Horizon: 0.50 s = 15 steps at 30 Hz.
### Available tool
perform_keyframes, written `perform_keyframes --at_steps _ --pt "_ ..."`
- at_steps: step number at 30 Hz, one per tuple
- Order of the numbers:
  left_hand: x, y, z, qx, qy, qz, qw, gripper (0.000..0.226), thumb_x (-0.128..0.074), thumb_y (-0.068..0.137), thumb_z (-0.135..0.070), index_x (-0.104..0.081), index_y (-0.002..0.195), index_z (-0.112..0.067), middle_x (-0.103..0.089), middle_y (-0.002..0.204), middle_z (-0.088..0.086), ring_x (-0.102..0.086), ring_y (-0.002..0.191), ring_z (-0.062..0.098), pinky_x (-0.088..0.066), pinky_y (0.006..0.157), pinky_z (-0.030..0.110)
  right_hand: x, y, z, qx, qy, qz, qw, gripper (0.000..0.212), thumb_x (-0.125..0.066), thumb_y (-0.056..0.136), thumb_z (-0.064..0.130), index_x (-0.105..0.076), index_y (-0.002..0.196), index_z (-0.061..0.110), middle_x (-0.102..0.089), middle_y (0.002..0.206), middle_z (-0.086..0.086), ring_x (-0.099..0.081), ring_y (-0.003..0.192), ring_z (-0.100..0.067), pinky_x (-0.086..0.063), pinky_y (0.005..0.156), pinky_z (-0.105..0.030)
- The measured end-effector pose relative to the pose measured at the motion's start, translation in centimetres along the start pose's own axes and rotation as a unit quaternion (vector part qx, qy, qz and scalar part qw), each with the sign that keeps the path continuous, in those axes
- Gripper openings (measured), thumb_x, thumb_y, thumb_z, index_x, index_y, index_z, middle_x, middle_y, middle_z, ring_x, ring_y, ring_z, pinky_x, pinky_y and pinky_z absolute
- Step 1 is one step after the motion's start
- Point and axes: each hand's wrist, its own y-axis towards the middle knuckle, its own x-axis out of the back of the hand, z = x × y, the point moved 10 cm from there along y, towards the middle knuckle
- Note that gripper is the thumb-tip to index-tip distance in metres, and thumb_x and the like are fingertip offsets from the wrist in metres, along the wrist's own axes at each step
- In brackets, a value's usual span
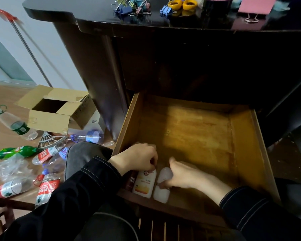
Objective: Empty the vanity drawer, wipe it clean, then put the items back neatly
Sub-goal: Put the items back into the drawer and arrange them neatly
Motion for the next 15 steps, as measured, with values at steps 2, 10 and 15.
perform_keyframes --at_steps 2,10,15 --pt "0.0 0.0 0.0 0.001 -0.002 0.002 1.0 0.013 -0.07 0.084 -0.034 -0.074 0.095 -0.028 -0.057 0.11 -0.006 -0.057 0.104 0.018 -0.04 0.087 0.035 -0.5 0.1 0.4 0.01 0.013 0.009 1.0 0.129 -0.076 0.072 0.069 0.001 0.161 0.016 -0.035 0.158 -0.007 -0.049 0.13 -0.026 -0.052 0.098 -0.038" --pt "-0.1 -0.1 0.1 0.004 -0.011 0.012 1.0 0.014 -0.07 0.084 -0.033 -0.074 0.096 -0.026 -0.057 0.11 -0.006 -0.059 0.102 0.016 -0.043 0.091 0.039 -0.9 0.3 0.4 0.04 -0.013 0.038 0.998 0.126 -0.079 0.075 0.059 0.004 0.16 0.018 -0.048 0.141 -0.004 -0.058 0.105 -0.019 -0.054 0.075 -0.029" --pt "-0.2 -0.1 0.1 0.003 -0.008 0.008 1.0 0.013 -0.068 0.085 -0.032 -0.072 0.097 -0.027 -0.057 0.111 -0.006 -0.058 0.101 0.016 -0.042 0.091 0.037 0.0 -0.6 1.9 0.097 -0.146 -0.026 0.984 0.104 -0.079 0.075 0.061 -0.021 0.15 0.017 -0.049 0.085 0.009 -0.05 0.068 -0.008 -0.035 0.048 -0.026"
